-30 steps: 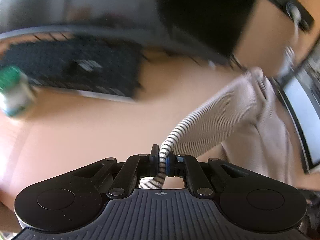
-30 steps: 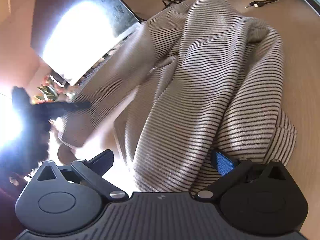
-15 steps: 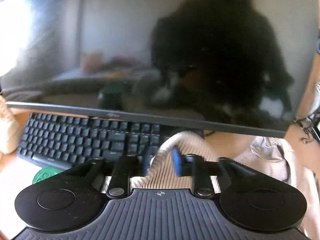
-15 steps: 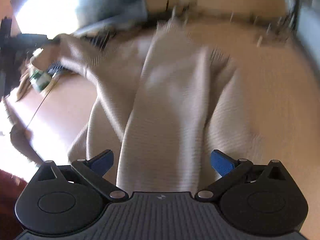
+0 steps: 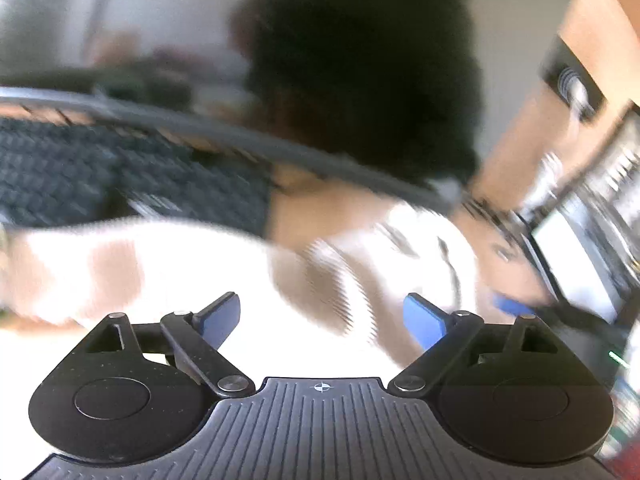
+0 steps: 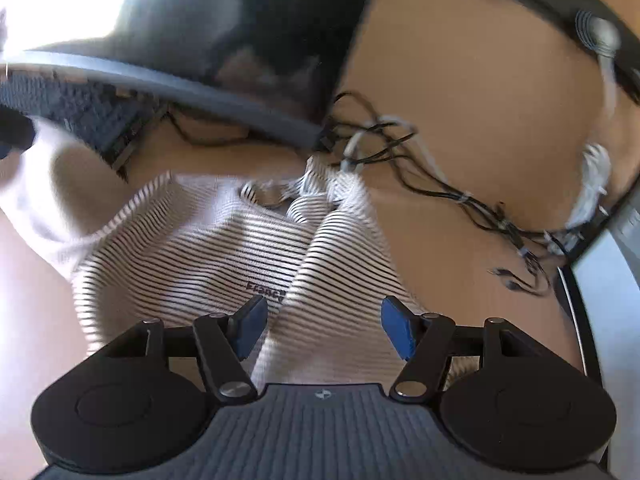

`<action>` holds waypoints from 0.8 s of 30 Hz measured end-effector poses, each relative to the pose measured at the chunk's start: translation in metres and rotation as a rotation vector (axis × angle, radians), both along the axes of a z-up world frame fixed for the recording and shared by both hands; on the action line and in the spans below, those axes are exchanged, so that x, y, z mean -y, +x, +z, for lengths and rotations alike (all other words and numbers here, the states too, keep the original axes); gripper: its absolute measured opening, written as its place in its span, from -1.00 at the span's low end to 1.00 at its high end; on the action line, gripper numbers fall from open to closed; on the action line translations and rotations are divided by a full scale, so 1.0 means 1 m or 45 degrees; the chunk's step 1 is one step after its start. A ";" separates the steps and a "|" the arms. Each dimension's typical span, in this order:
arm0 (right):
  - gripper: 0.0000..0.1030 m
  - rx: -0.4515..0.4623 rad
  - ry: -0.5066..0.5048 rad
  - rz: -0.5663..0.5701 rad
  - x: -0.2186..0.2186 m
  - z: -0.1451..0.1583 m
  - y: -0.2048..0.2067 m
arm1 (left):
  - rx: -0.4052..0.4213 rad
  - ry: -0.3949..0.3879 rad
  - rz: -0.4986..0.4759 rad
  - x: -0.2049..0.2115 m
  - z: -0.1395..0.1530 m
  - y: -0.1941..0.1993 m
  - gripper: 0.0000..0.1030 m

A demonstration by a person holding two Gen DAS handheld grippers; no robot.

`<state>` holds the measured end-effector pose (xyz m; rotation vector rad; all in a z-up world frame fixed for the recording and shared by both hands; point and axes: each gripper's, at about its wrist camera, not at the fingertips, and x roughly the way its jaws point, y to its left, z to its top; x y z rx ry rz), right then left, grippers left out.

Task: Fold clothes

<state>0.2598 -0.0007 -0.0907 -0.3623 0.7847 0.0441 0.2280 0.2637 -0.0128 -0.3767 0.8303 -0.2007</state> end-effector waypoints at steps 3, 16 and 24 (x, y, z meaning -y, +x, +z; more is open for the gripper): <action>-0.41 -0.019 -0.096 0.108 0.004 -0.007 0.007 | -0.043 -0.082 -0.065 0.020 -0.019 -0.006 0.86; -0.76 0.088 -0.482 -0.147 0.163 0.008 0.043 | -0.093 -0.044 0.134 0.033 -0.045 0.051 0.89; -0.52 0.045 -0.397 -0.198 0.181 -0.020 0.058 | -0.082 0.099 0.285 0.017 -0.031 0.060 0.91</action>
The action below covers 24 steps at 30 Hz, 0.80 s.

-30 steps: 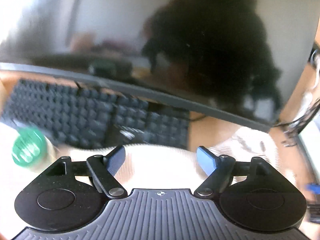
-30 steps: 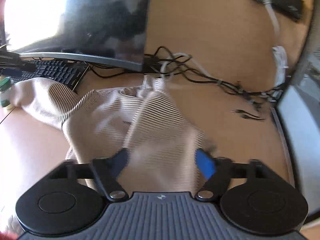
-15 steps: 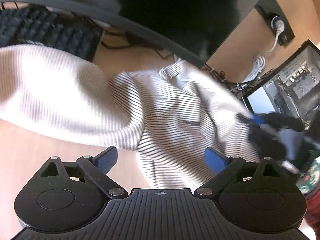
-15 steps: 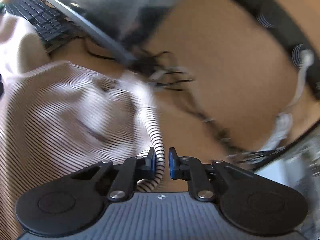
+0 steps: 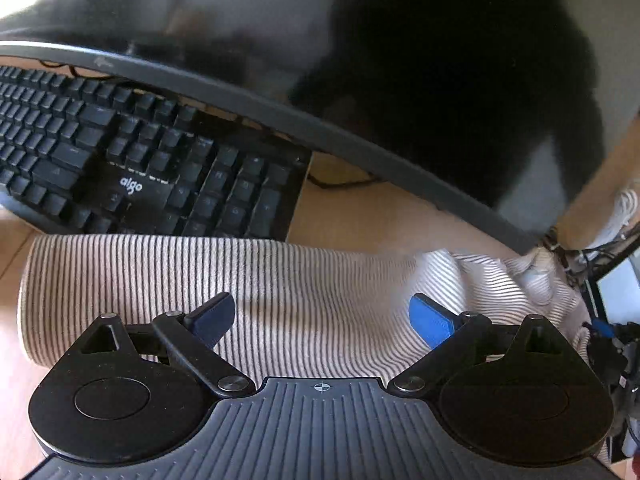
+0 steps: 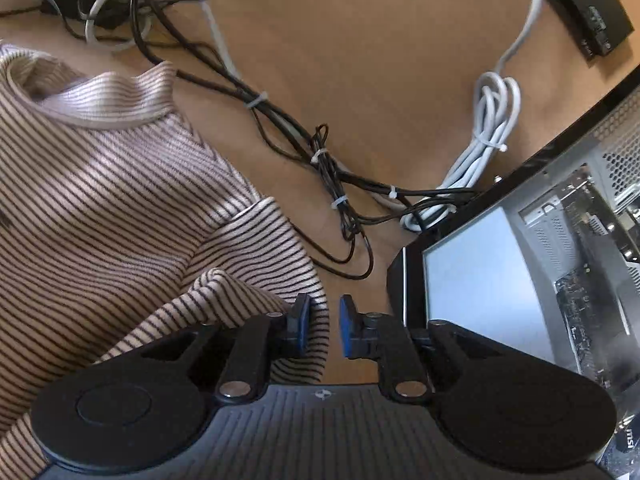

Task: Fold clothes

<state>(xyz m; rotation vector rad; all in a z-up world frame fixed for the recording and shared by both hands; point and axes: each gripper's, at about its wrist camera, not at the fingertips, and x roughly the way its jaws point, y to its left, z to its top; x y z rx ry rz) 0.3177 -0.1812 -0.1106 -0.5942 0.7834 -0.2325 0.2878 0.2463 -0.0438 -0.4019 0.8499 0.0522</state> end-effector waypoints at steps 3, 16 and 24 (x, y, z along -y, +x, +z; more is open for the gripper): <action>0.31 0.121 0.167 0.051 -0.001 0.040 -0.031 | 0.017 0.084 -0.151 0.016 0.007 -0.014 0.98; 0.91 0.120 0.688 -0.012 -0.046 0.068 -0.208 | 0.085 0.078 -0.789 0.088 -0.009 -0.069 1.00; 0.30 0.069 0.385 0.029 -0.087 0.042 -0.217 | 0.107 0.211 -0.835 0.128 0.003 -0.067 1.00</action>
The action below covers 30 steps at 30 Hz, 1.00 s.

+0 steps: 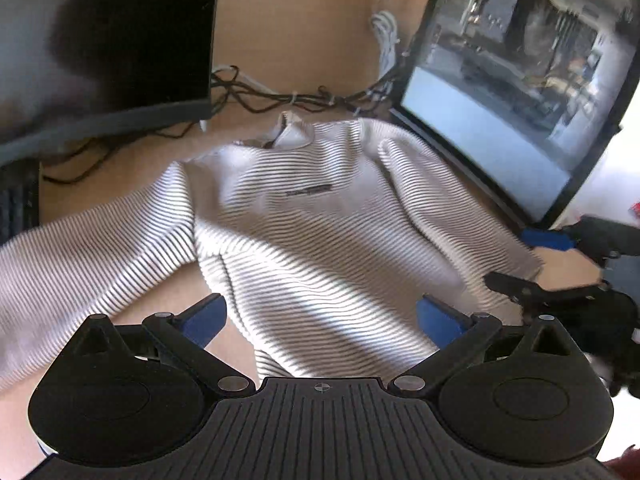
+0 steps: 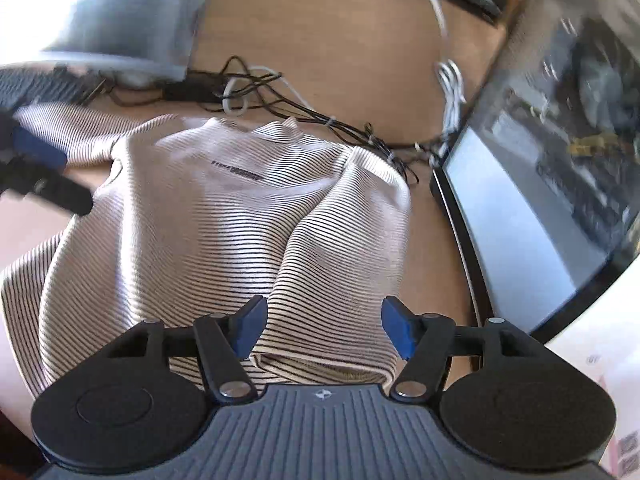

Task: Fold clothes

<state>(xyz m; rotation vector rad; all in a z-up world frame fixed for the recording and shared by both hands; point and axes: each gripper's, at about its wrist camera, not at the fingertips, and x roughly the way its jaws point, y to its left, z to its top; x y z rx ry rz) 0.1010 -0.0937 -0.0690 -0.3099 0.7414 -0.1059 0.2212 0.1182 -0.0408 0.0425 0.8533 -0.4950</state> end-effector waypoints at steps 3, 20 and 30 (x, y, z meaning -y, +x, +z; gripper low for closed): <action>0.32 -0.017 -0.071 0.115 -0.013 -0.006 0.001 | -0.007 0.063 0.034 0.007 -0.001 0.004 1.00; 0.23 0.114 -0.053 -0.124 0.054 0.031 0.004 | -0.058 0.093 0.054 0.002 -0.010 0.011 1.00; 0.52 -0.079 0.249 -0.169 0.051 -0.027 0.093 | -0.024 -0.149 -0.095 0.033 -0.017 0.025 1.00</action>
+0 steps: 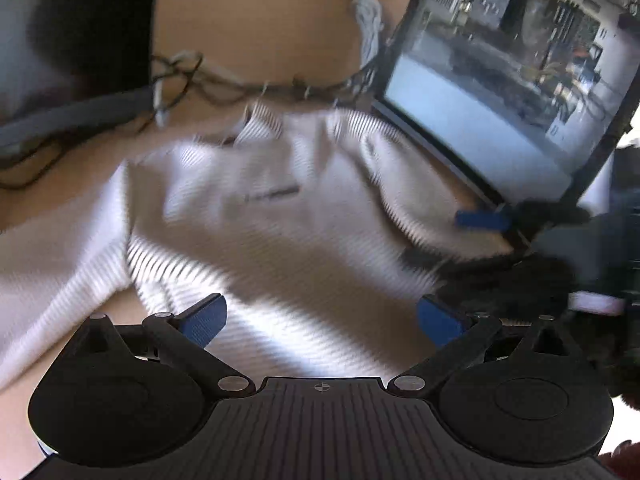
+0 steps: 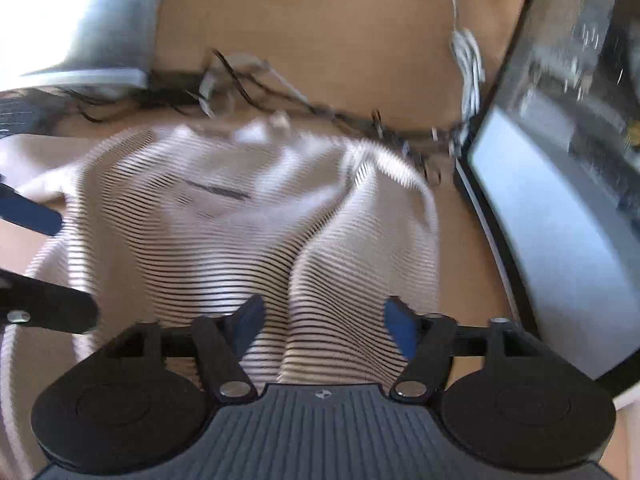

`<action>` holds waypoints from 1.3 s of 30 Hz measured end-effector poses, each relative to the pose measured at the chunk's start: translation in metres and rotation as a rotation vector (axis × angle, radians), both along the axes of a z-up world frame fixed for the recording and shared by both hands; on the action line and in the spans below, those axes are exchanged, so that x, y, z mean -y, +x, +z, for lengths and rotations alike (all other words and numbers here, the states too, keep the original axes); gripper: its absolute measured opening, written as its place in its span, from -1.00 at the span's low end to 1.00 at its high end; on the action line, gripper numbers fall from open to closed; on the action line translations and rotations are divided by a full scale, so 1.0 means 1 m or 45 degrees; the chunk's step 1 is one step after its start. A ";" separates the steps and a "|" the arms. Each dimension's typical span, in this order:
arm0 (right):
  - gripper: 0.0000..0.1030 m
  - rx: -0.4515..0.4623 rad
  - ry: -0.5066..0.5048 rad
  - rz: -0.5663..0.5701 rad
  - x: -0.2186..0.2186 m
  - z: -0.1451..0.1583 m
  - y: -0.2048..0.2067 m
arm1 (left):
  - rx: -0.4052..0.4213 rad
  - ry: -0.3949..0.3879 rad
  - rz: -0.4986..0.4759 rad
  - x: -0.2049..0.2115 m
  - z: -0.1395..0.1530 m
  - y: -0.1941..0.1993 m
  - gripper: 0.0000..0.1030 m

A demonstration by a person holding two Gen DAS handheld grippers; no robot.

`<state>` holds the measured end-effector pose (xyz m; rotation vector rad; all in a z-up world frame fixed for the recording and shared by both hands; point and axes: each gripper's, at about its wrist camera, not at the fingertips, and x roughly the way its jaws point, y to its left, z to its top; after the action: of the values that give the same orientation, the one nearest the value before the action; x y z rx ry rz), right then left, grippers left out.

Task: Fold clothes

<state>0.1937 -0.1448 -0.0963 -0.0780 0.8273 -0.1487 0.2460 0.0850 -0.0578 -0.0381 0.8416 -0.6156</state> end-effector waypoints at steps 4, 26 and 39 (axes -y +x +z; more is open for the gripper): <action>0.57 -0.008 0.195 -0.045 0.008 -0.011 0.009 | -0.072 -0.027 0.055 -0.002 -0.011 0.013 1.00; 0.90 0.180 -0.075 0.154 -0.053 0.030 0.001 | -0.209 -0.026 0.228 -0.047 -0.025 0.005 1.00; -0.22 -0.066 -0.633 0.341 -0.049 -0.017 0.015 | -0.214 -0.057 0.248 -0.049 -0.025 0.006 1.00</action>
<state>0.2091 -0.0954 -0.1133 -0.6597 0.8085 -0.0964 0.2525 0.1336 -0.0831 -0.2126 0.9739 -0.4519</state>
